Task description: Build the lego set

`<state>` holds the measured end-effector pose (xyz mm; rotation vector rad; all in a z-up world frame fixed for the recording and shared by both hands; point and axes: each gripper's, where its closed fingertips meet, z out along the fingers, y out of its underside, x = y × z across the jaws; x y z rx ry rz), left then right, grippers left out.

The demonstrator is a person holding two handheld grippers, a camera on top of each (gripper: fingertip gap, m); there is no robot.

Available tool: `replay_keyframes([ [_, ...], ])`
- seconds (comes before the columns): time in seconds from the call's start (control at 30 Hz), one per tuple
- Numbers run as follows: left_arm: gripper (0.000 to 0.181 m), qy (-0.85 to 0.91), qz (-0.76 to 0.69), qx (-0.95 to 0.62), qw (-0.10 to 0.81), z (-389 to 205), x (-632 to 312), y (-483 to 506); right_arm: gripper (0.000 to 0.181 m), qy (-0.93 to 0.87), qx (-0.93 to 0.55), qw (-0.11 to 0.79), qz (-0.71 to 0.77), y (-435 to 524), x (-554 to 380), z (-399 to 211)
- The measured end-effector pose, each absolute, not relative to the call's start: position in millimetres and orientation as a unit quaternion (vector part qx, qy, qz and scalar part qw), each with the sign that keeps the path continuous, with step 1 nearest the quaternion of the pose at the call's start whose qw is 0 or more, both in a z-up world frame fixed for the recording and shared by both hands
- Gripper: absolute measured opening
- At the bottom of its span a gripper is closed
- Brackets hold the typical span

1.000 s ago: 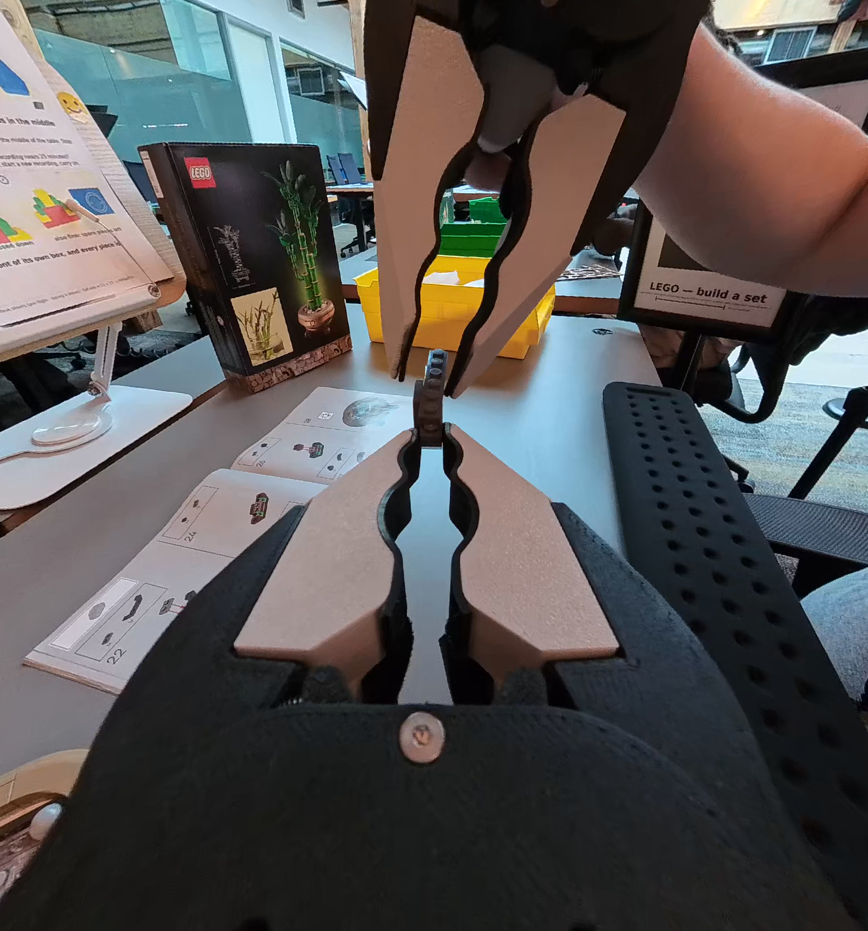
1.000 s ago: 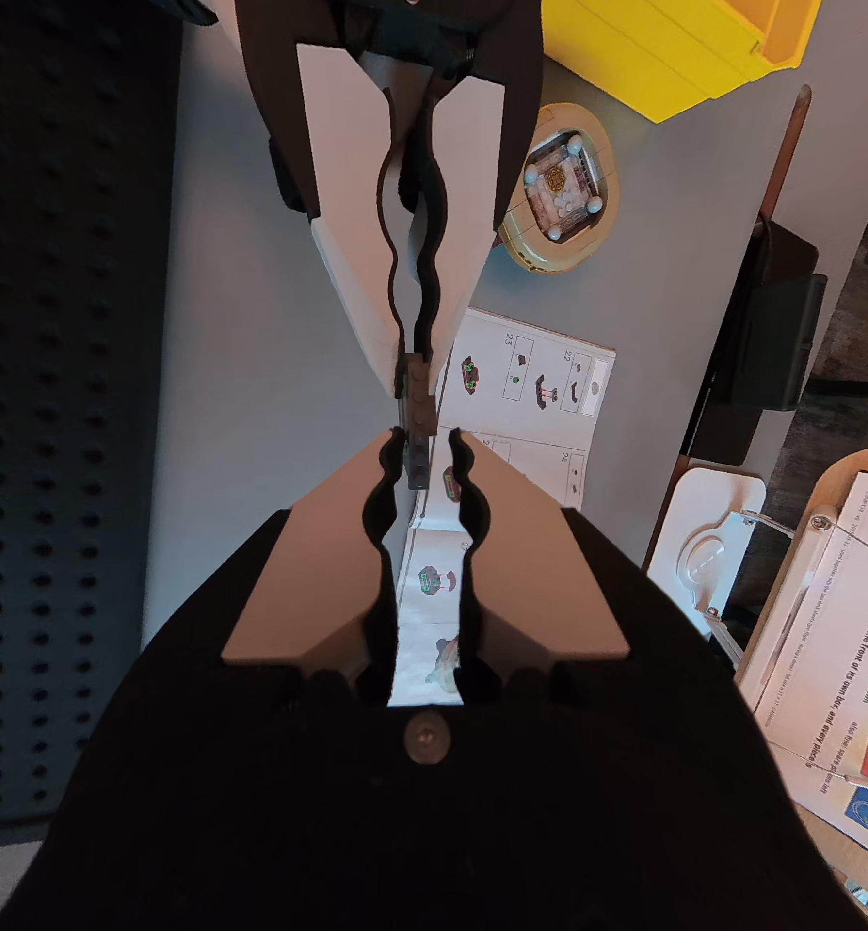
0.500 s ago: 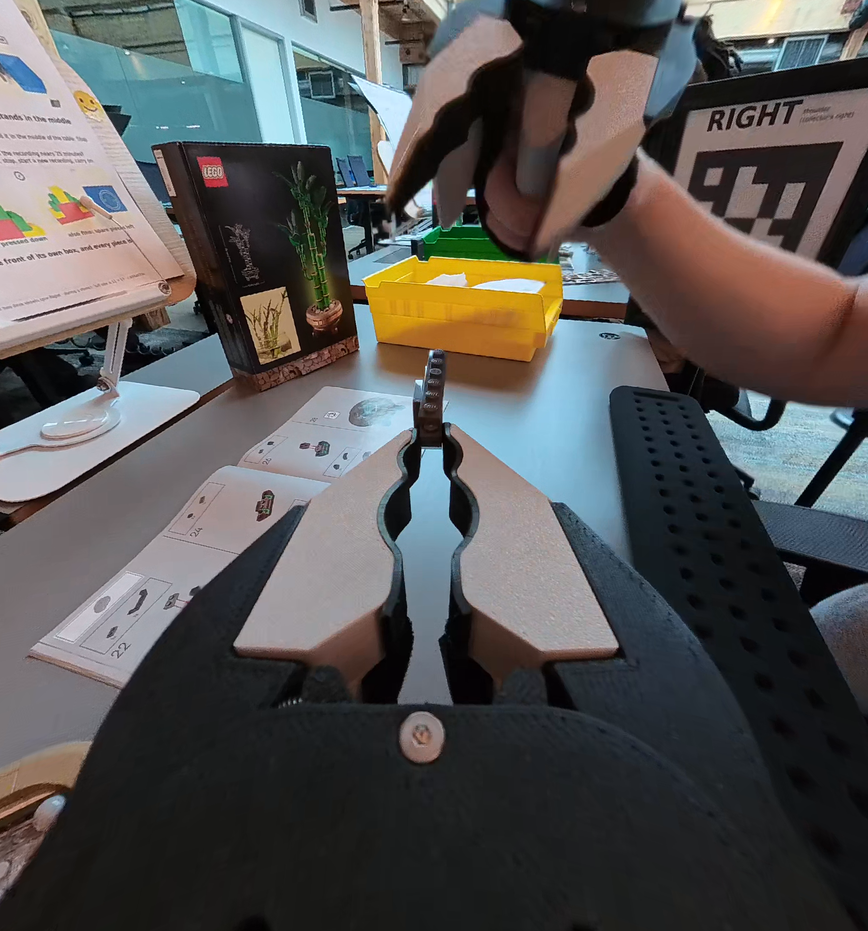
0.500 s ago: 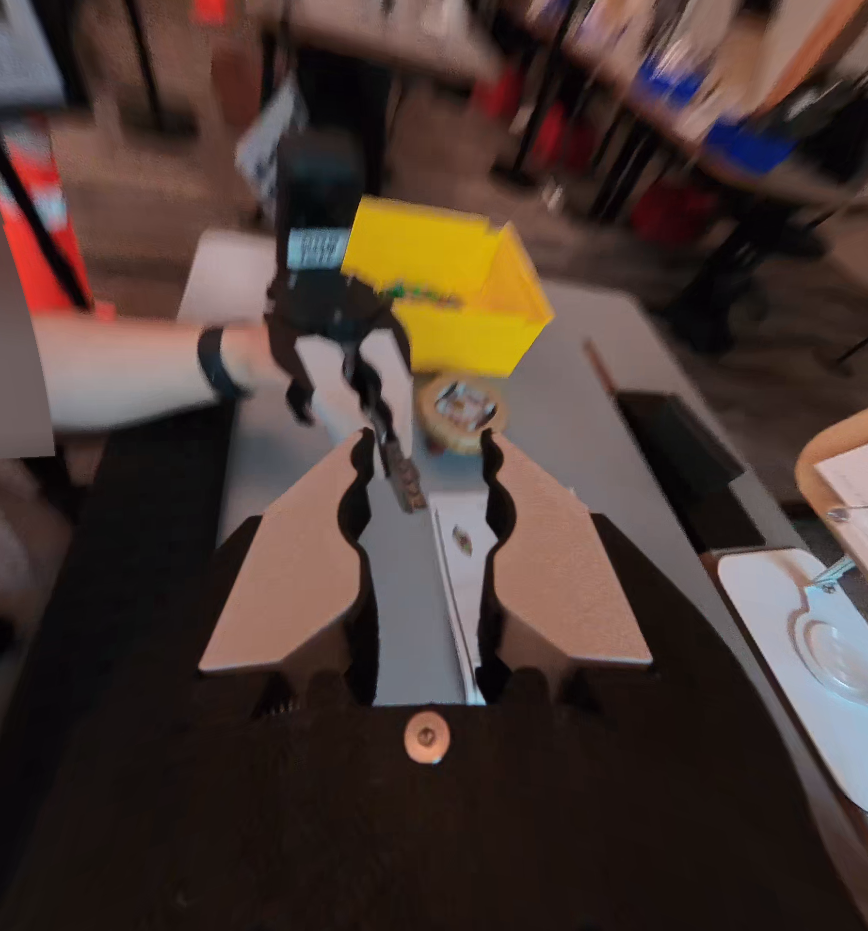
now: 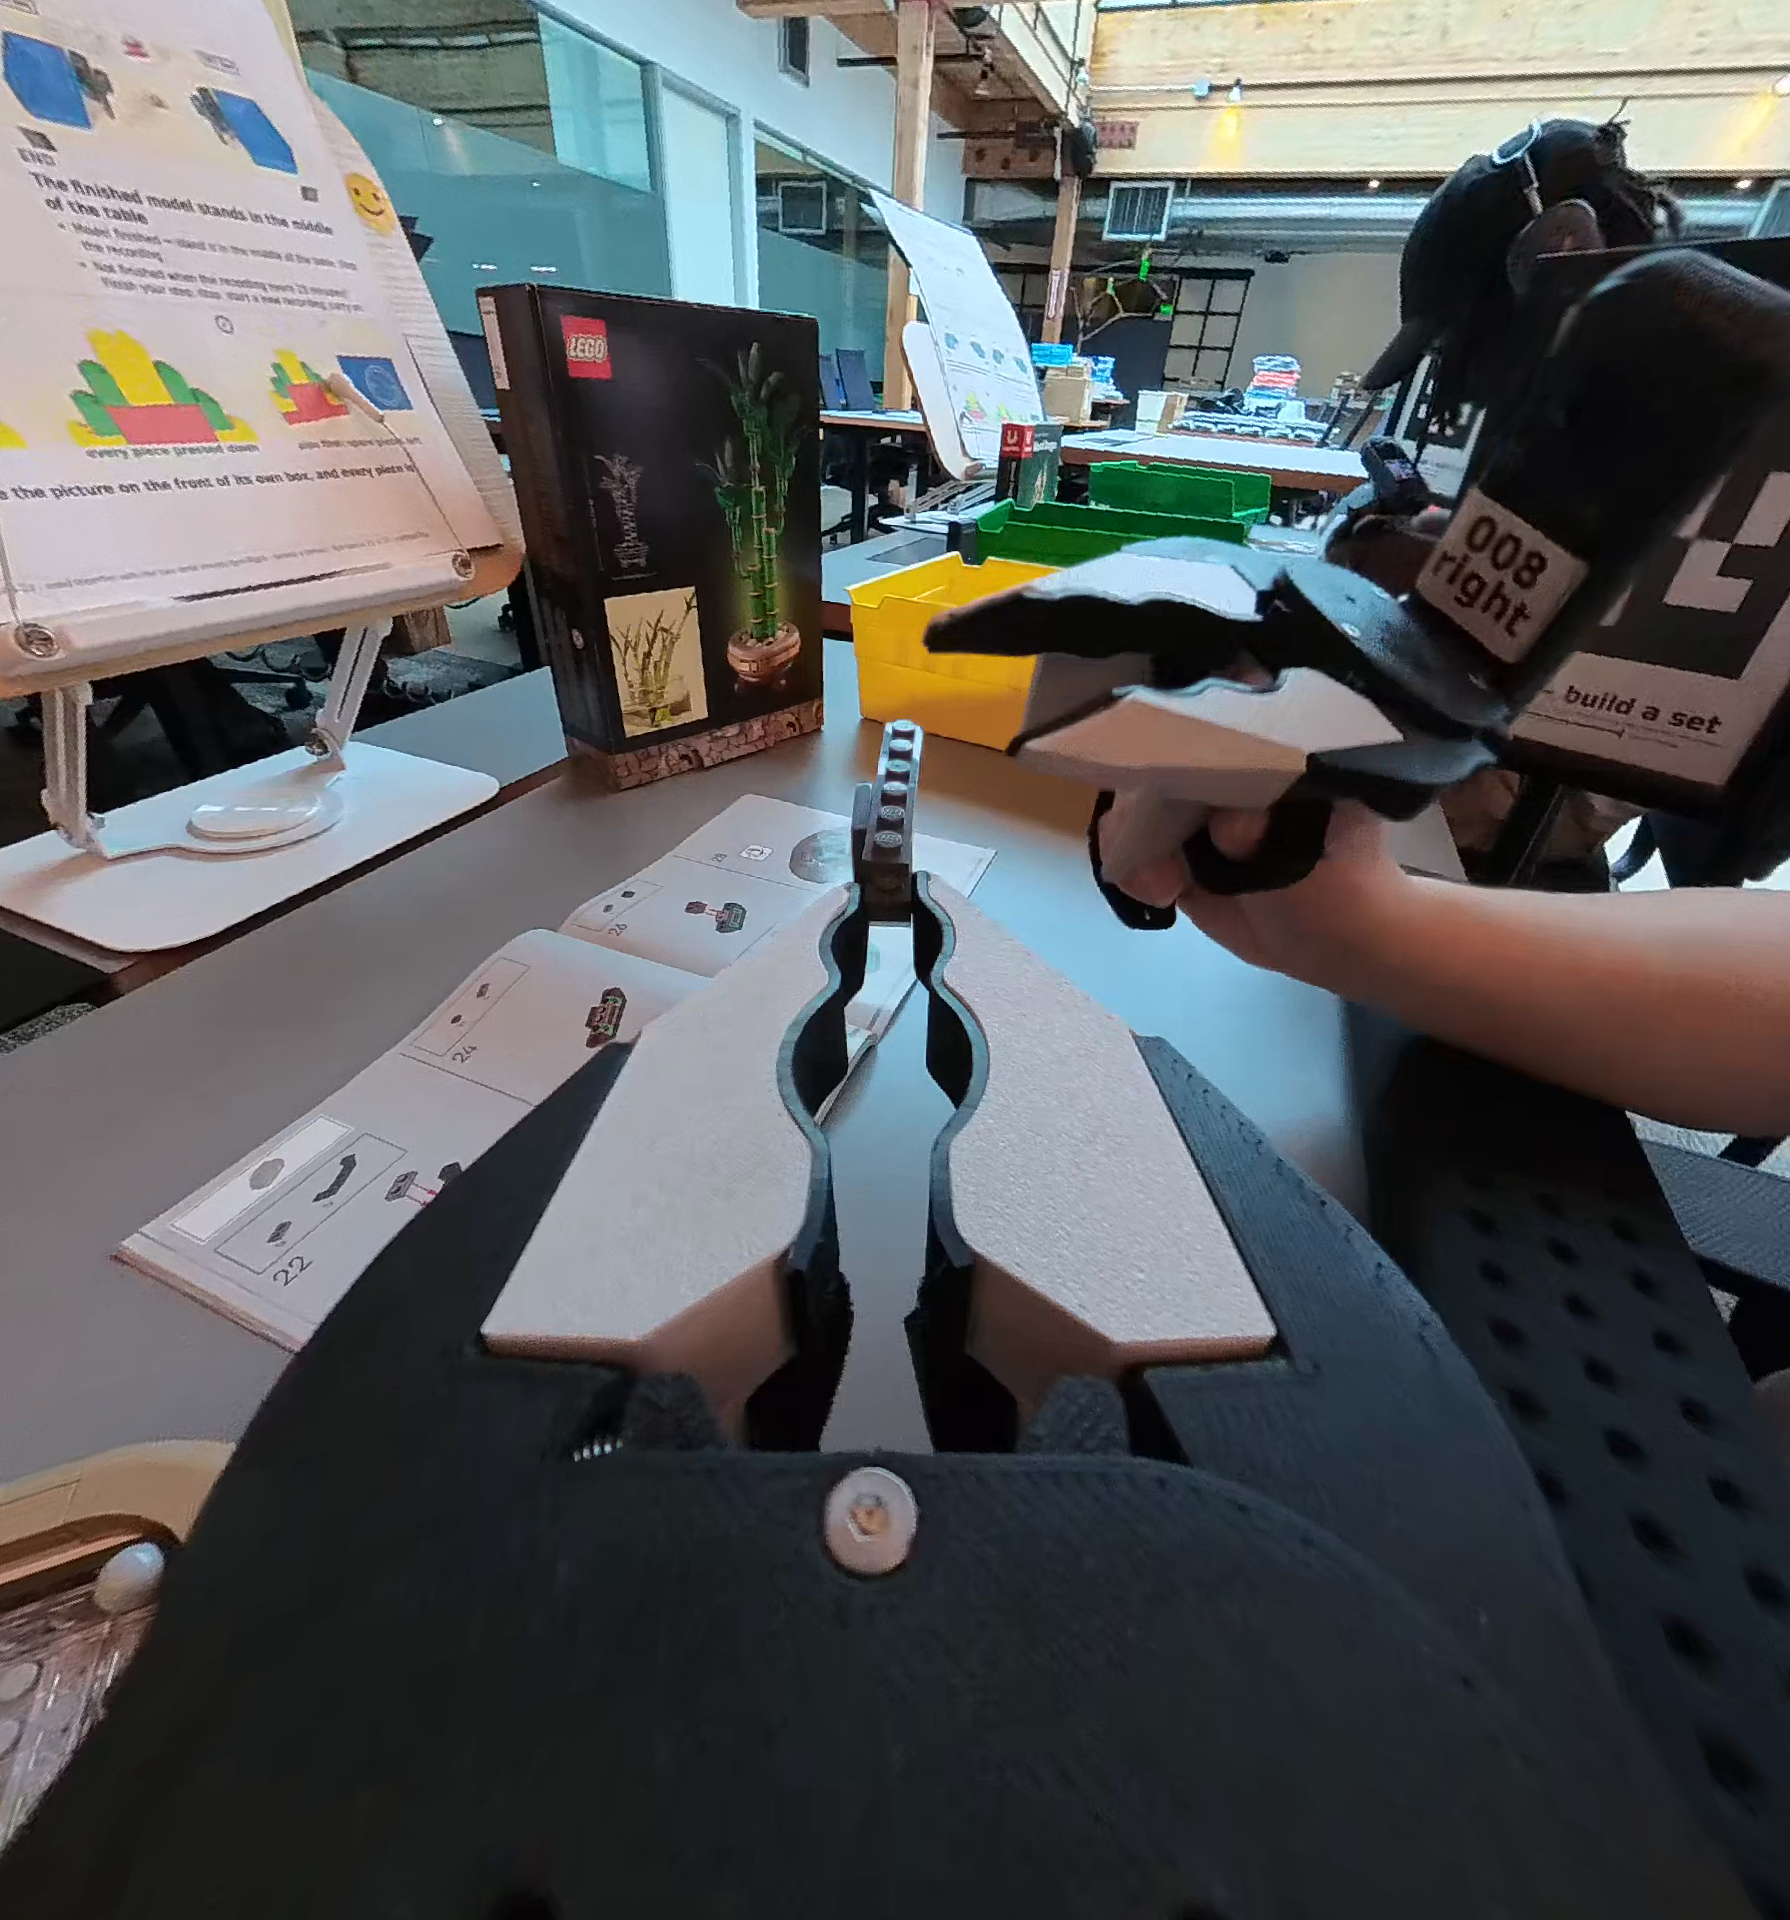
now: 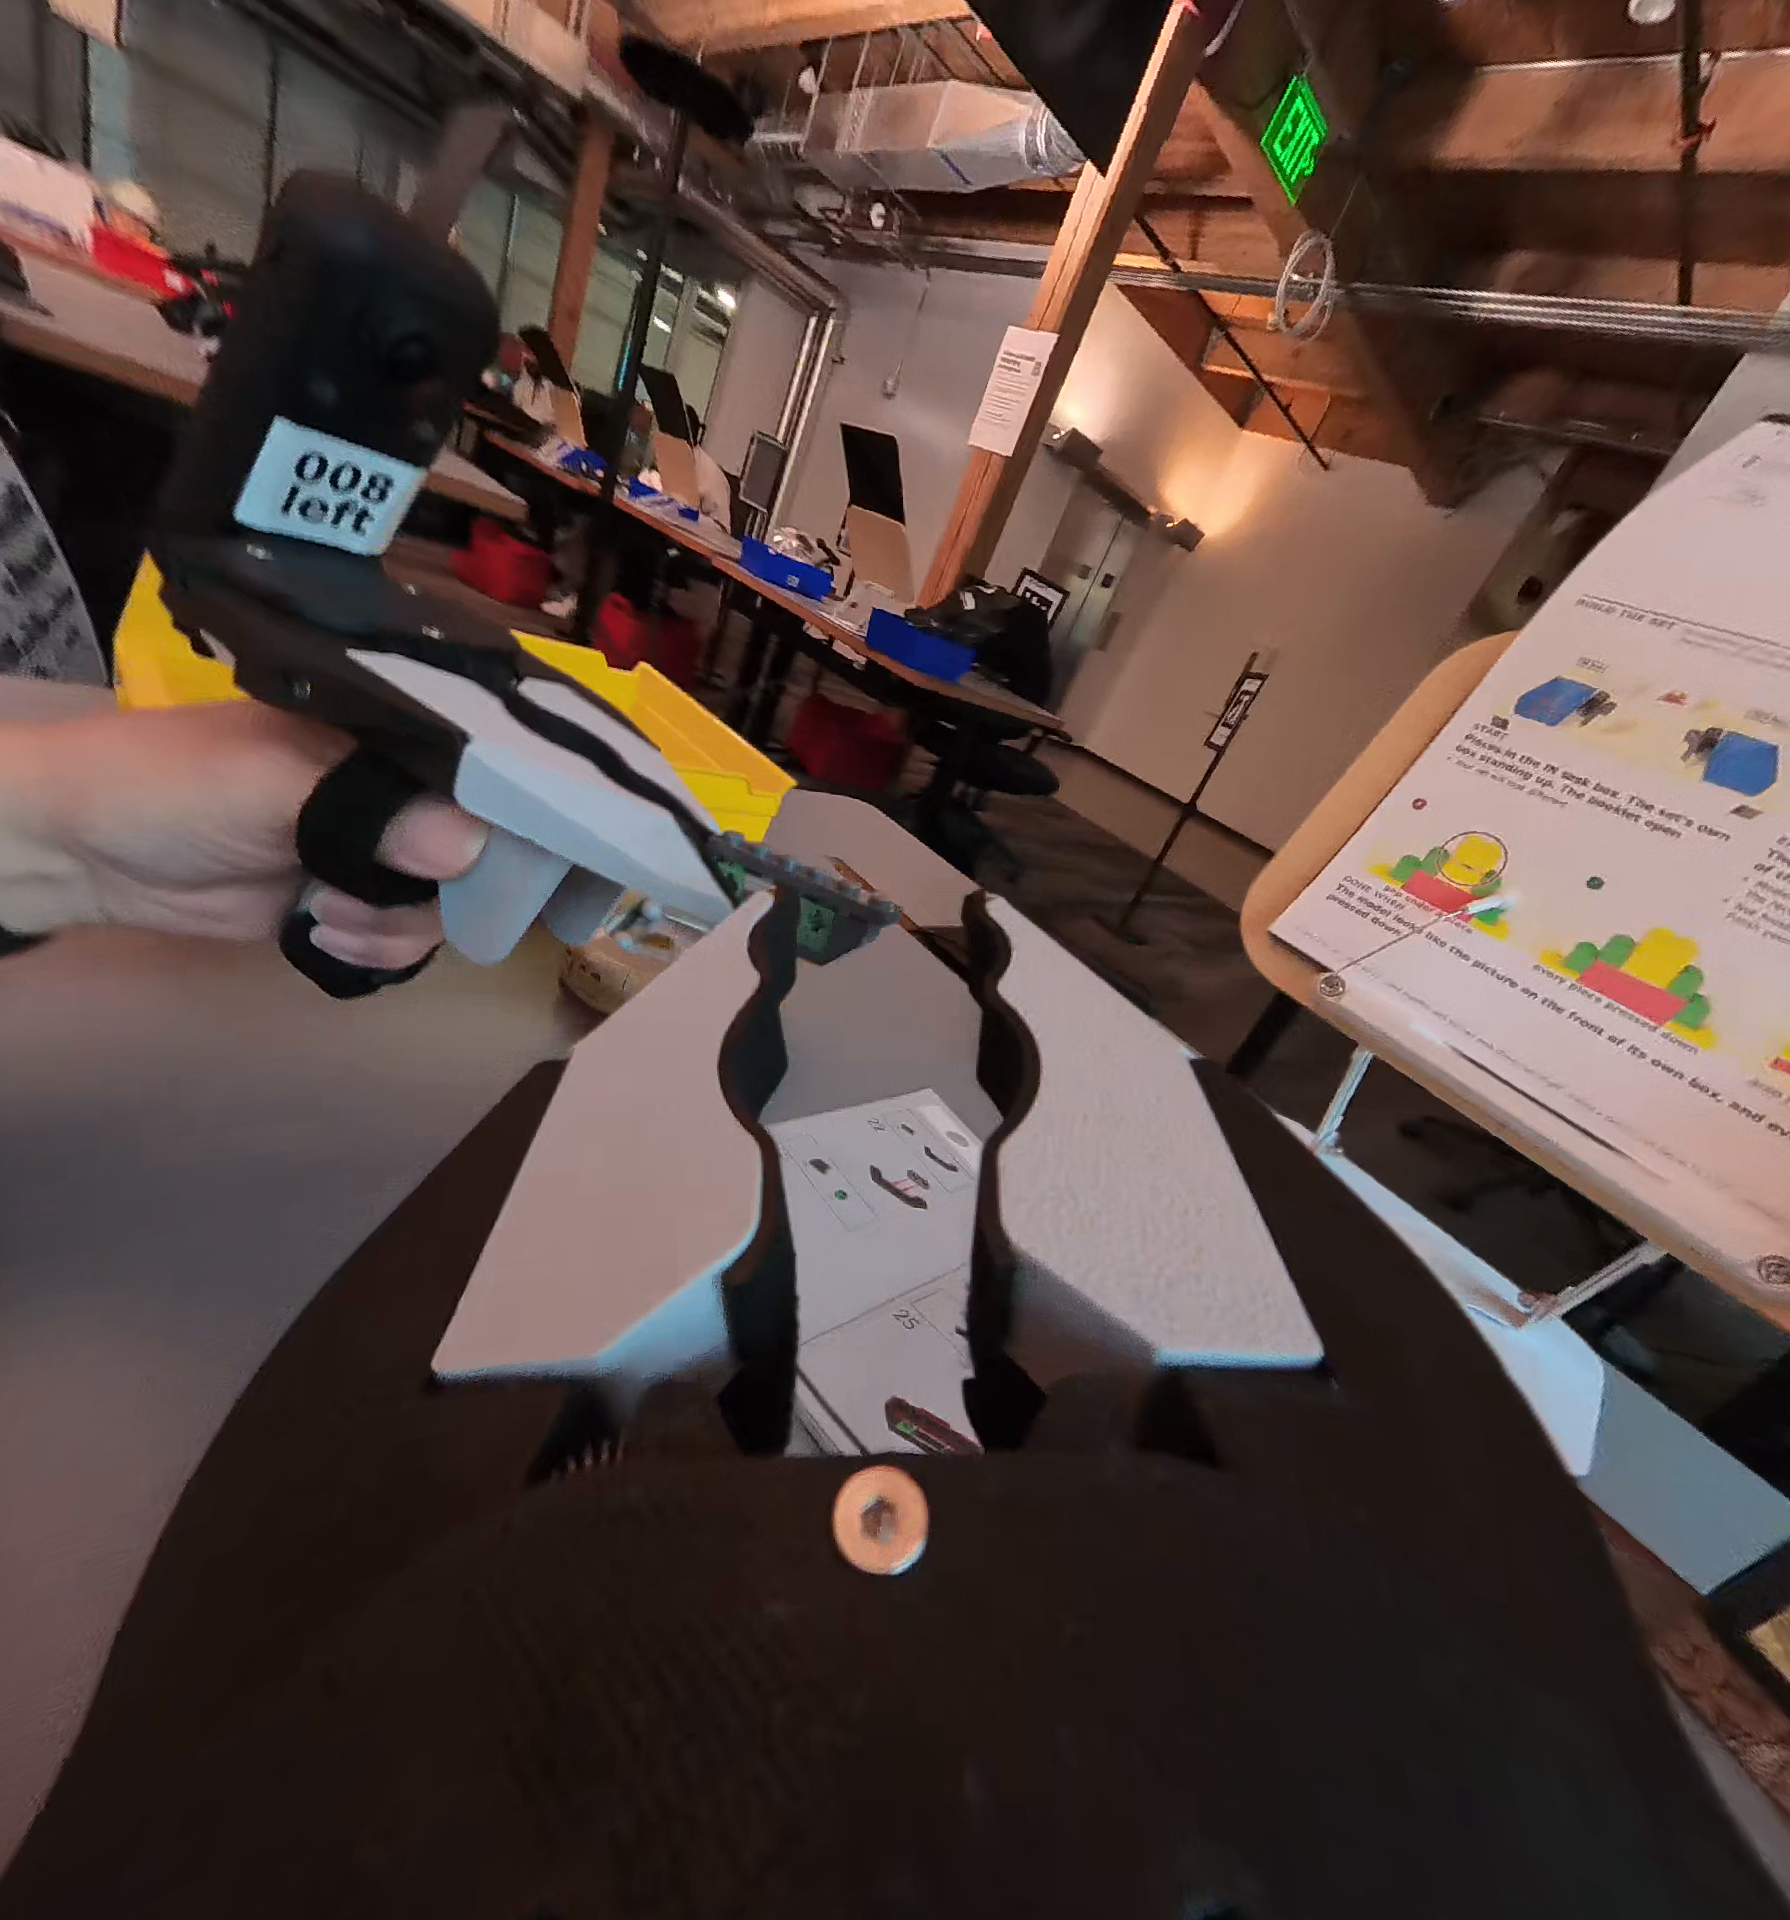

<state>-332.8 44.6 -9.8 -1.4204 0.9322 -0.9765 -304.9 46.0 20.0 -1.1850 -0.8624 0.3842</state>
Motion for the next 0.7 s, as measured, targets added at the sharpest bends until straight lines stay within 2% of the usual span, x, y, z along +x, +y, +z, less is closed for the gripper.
replay_keyframes([
  [0.7,0.006,0.398,-0.415,-0.599,0.557,-8.9,-331.2,42.1,0.029,-0.397,-0.552,0.708,0.191,43.1,-316.6,9.8],
])
